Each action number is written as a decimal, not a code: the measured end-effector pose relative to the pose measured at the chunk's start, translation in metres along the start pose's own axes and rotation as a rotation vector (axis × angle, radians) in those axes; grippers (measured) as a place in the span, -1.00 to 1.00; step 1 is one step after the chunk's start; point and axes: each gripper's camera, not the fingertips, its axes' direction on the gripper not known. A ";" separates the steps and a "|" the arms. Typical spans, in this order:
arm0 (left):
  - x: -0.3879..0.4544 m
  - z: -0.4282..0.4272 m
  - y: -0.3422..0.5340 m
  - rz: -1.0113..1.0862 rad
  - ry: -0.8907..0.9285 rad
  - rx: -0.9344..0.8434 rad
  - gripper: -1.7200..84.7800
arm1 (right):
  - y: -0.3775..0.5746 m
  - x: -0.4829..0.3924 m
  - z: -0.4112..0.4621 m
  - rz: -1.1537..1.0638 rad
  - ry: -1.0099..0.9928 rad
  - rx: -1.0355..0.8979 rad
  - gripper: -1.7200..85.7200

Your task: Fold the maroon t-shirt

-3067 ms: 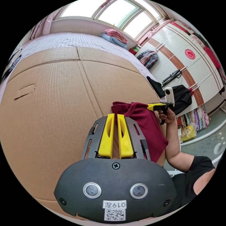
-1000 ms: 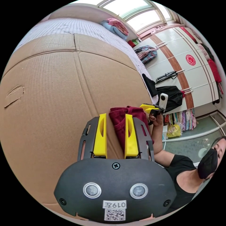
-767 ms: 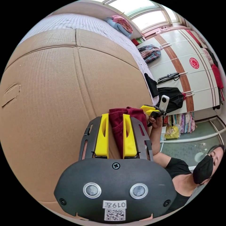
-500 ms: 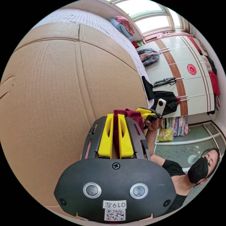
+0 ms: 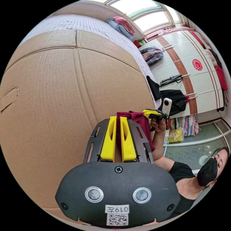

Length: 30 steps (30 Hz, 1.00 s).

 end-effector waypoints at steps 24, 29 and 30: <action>-0.002 0.001 0.016 0.040 -0.058 0.016 -0.92 | 0.038 0.039 -0.015 0.027 0.011 0.014 -0.93; -0.003 0.002 0.025 0.033 -0.051 0.030 -0.93 | 0.055 0.048 -0.016 0.032 0.021 0.024 -0.91; -0.006 0.002 0.028 0.024 -0.026 0.031 -0.93 | 0.058 0.049 -0.016 0.029 0.018 0.027 -0.91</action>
